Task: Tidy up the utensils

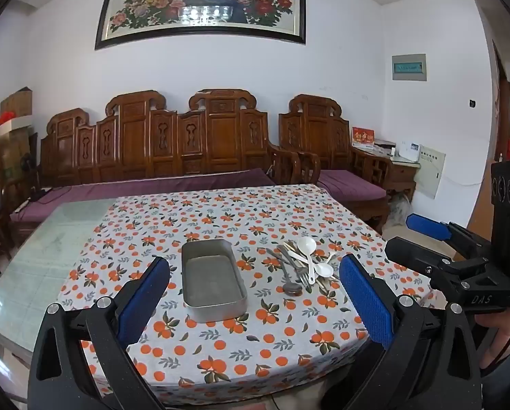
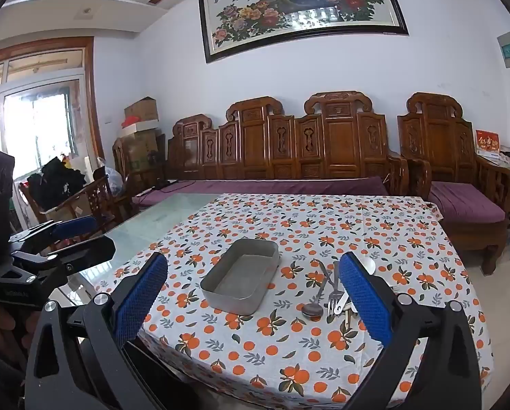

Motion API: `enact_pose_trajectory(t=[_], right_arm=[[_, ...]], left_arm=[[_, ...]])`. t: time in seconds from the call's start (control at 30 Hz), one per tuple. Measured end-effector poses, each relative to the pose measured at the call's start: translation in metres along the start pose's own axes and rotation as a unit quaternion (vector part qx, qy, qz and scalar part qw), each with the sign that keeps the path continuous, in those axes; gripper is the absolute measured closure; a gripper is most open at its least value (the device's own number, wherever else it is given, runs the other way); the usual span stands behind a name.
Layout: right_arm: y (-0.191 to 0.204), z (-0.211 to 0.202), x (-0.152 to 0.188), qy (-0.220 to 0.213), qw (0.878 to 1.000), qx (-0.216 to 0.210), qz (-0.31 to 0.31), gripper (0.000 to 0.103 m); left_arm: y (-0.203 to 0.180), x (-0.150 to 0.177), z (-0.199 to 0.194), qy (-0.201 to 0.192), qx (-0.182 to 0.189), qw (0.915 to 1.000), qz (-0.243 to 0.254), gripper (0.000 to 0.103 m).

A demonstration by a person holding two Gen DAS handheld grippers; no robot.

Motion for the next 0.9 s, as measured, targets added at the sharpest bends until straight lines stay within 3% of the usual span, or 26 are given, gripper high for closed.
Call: enact_pose_trajectory(t=[0.9], right_arm=[[-0.0003, -0.0011, -0.0005, -0.002, 1.000, 0.000, 0.002, 0.003]], left_arm=[[0.0011, -0.0004, 0.0006, -0.004, 0.000, 1.0000, 0.000, 0.007]])
Point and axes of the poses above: each gripper's, at about its wrist camera, not at the fingertips, and z roughly the way its jaws point, y to its left, x to its underside, the point moved 2 cm from there along z, roughly the way its jaws point, and after that the axes turned 10 degrees about -x, right-handed, at the moved point
